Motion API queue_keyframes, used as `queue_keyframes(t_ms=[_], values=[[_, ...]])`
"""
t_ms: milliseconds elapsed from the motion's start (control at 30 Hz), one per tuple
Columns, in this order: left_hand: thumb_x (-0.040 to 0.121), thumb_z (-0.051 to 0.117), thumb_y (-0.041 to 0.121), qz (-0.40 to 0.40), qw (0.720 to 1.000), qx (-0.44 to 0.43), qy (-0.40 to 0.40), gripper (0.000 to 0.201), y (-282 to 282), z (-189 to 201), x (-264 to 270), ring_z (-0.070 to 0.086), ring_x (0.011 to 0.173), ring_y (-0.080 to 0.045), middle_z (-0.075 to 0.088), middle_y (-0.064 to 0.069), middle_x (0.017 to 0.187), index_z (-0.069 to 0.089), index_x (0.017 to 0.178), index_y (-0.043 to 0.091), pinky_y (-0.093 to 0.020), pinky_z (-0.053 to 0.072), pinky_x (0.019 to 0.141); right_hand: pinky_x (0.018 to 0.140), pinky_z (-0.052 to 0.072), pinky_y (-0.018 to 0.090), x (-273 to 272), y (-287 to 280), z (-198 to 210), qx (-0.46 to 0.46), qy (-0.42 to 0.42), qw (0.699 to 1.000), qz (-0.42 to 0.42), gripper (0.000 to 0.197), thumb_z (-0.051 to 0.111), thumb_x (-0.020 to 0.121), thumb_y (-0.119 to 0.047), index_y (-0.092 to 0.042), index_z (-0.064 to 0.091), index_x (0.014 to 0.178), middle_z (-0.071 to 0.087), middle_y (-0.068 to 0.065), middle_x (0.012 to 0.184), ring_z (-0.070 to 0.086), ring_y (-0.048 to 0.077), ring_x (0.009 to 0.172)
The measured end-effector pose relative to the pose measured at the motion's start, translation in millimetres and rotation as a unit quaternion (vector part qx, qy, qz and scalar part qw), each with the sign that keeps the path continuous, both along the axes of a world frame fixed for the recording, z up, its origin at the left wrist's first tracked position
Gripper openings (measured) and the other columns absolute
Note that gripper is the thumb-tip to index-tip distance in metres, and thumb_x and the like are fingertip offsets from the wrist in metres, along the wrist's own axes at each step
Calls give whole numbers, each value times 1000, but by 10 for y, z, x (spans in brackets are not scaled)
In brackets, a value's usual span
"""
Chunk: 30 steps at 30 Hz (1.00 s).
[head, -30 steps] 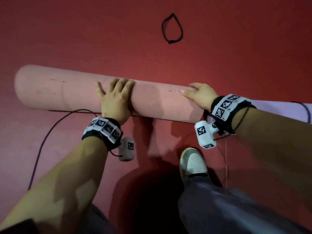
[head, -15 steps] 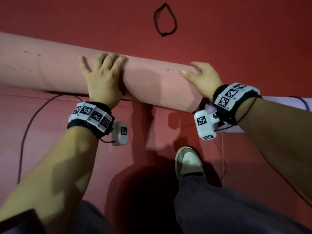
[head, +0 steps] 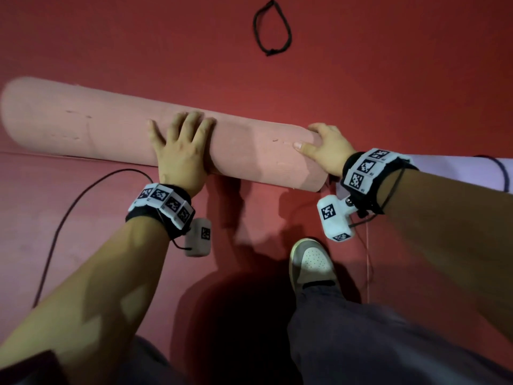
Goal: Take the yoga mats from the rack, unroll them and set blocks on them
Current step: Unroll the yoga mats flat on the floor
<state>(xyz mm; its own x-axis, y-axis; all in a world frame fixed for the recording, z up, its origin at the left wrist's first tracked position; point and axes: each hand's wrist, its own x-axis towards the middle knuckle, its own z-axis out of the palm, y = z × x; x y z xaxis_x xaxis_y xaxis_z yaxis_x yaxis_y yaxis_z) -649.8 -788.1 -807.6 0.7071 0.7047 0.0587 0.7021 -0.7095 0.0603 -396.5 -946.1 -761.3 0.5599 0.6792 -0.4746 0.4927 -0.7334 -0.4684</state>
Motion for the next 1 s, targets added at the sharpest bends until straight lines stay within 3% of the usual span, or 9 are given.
queue_keyframes(t_ms=[100,200,333,433,500,600,700,867,1000], values=[[63,78,28,4,1000,-24,16,95,-8,68,-2,27,141,-31,34,-3,152,31,146,28,-76,13,107,101,36,31,9,42,36,-32,-14,999,8,69,64,88,-52,-22,40,145,37,6,145,45,26,129],[61,79,40,12,999,-49,17,94,-52,146,-32,28,139,-32,35,-3,149,35,142,29,-75,17,106,107,39,42,15,39,45,-74,-40,996,36,77,67,81,-61,-28,41,145,39,9,138,45,34,127],[54,74,64,10,997,-70,9,82,-25,354,-105,40,123,-32,45,-1,131,50,126,32,-62,30,98,108,38,45,-42,47,158,-128,-75,985,84,90,71,75,-64,-35,31,150,36,12,137,38,38,129],[66,69,64,24,997,-77,17,65,-1,483,-145,42,115,-32,48,-4,119,56,120,31,-58,32,99,99,43,48,-176,31,230,-182,-110,966,146,104,78,62,-69,-36,31,148,34,11,128,38,34,121],[74,67,61,41,995,-93,3,60,8,496,-176,41,119,-32,49,-5,124,56,124,30,-54,33,100,96,44,47,-295,11,230,-211,-144,949,183,112,79,54,-72,-31,32,147,34,11,126,37,33,117],[78,66,57,36,991,-126,13,67,-4,428,-243,31,138,-25,40,0,148,49,136,29,-54,24,108,97,43,48,-409,-39,219,-208,-160,947,187,113,82,51,-70,-28,33,144,35,9,134,37,33,121],[81,63,58,53,987,-146,29,74,-28,353,-297,21,146,-20,30,5,159,38,145,30,-56,16,114,97,42,49,-477,-86,231,-206,-159,946,191,108,82,54,-67,-26,32,141,41,4,138,39,31,122],[79,69,48,94,979,-178,10,74,-128,369,-294,24,144,-24,34,2,153,38,144,31,-58,10,118,104,39,50,-682,-129,299,-227,-149,944,189,101,73,72,-62,-20,23,149,39,8,145,37,36,131],[80,67,30,120,971,-208,7,70,-187,405,-283,23,143,-26,35,0,150,39,144,34,-59,7,119,109,38,40,-834,-21,588,-205,-122,945,224,82,59,89,-52,-19,22,154,37,15,153,40,34,136]])
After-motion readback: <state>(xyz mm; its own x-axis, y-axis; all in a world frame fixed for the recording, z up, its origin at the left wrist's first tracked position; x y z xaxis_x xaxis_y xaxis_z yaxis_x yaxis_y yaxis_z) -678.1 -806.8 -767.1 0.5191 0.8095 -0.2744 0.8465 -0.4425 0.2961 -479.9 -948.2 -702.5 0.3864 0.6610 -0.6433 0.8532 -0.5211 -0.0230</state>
